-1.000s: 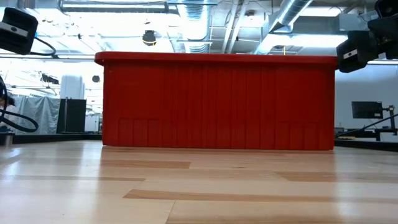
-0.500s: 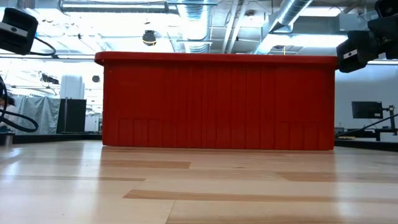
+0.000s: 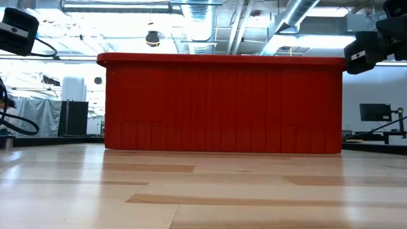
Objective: Pick and place slides into bin
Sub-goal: Return to Home Position
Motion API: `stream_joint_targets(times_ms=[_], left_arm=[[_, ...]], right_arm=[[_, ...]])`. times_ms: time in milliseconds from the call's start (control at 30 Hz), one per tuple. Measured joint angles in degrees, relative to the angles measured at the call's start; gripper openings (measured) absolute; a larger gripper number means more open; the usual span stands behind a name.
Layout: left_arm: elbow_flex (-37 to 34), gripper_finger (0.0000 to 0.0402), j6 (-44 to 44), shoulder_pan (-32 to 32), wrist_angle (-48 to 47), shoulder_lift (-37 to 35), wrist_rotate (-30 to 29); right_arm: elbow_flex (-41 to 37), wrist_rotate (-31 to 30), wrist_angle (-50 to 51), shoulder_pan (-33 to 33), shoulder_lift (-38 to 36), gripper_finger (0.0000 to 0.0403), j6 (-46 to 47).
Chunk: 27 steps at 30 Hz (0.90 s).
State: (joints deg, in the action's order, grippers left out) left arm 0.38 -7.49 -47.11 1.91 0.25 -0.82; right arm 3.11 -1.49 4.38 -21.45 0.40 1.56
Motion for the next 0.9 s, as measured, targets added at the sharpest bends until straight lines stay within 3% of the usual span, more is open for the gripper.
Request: stream_joint_targets(times_ms=[900], left_arm=[[0.0,0.0103,0.0,0.0,0.0,0.0,0.0]], right_arm=[[0.0,0.0,0.0,0.0,0.0,0.0122,0.0]])
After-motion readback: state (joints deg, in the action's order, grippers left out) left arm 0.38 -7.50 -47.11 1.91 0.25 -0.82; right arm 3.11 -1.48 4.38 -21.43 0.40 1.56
